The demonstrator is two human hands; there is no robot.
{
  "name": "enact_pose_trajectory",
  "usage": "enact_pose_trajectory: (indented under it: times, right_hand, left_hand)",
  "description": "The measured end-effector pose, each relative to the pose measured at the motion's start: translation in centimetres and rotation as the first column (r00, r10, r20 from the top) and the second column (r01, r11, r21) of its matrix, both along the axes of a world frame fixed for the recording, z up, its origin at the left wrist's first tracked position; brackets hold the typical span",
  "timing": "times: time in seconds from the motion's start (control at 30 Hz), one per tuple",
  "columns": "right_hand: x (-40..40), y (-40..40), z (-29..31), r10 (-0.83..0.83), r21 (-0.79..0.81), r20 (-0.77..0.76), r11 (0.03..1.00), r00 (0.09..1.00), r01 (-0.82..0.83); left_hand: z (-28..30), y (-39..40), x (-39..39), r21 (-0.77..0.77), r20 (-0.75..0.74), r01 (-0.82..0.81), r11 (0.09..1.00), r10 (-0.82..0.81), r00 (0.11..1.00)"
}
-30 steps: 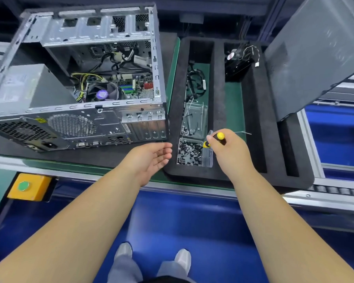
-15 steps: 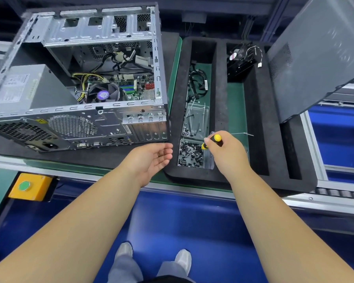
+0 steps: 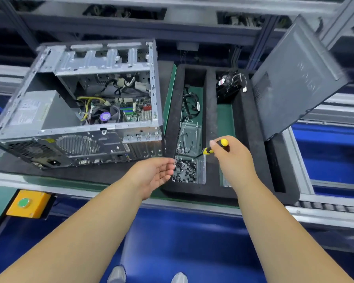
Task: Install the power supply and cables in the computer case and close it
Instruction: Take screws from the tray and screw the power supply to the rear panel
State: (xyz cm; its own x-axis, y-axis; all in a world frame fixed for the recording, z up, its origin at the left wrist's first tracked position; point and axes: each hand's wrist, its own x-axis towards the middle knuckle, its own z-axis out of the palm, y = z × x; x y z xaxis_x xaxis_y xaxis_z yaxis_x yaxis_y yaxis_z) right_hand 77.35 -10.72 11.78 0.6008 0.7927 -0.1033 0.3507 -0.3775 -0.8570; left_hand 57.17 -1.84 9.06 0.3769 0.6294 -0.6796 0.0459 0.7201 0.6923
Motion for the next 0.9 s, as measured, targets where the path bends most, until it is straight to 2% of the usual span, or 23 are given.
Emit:
enact_pose_trajectory:
  times: [0.27, 0.63, 0.9]
  right_hand:
    - [0.7, -1.5, 4.5, -0.044, 0.201, -0.2, 0.976, 0.979, 0.085]
    - [0.1, -2.8, 7.2, -0.016, 0.256, -0.28, 0.962, 0.96, 0.091]
    - [-1.8, -4.1, 8.4, 0.056, 0.316, -0.359, 0.946, 0.932, 0.065]
  left_hand:
    - [1.8, -0.8, 2.2, 0.033, 0.048, 0.035, 0.999, -0.036, 0.998]
    - [5.0, -2.0, 4.1, 0.033, 0.106, -0.035, 0.999, 0.031, 0.994]
    - [5.6, -2.6, 2.1, 0.06, 0.114, -0.124, 0.991, 0.116, 0.987]
